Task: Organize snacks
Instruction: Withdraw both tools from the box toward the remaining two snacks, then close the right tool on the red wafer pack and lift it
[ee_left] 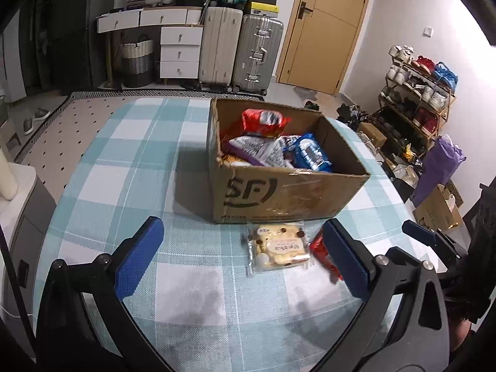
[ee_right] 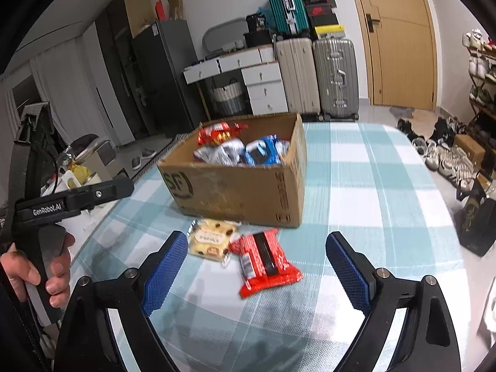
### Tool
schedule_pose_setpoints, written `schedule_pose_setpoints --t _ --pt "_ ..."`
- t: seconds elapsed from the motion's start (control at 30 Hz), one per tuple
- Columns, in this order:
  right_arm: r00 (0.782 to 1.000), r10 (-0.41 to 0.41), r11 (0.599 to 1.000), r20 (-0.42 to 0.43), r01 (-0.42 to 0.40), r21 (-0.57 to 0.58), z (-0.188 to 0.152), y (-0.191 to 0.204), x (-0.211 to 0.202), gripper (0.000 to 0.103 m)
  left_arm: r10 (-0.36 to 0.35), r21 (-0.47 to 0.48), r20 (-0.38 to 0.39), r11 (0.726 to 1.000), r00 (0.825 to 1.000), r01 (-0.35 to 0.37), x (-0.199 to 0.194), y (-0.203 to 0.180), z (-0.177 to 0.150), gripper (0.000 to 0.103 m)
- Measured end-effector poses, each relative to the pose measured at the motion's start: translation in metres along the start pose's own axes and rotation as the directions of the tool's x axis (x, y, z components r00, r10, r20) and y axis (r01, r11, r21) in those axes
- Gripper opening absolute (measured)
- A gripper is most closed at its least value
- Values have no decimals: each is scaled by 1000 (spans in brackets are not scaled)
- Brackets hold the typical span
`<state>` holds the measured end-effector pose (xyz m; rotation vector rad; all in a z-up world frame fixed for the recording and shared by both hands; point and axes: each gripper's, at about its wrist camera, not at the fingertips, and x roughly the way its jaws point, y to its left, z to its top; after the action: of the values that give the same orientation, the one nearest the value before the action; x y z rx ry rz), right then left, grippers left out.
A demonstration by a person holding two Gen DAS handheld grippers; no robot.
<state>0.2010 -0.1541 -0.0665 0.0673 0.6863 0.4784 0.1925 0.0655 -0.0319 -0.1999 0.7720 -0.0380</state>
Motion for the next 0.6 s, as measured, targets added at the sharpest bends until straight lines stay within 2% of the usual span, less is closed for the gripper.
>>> schedule_pose_setpoints --t 0.37,0.6 --pt "993 4 1000 -116 -3 13 -16 -12 59 92 -8 -48 -54 999 999 5 25 18 -23 102" --pt "985 -22 1000 -169 18 -21 -21 -10 88 92 -11 -9 -81 1000 997 10 33 20 -32 102"
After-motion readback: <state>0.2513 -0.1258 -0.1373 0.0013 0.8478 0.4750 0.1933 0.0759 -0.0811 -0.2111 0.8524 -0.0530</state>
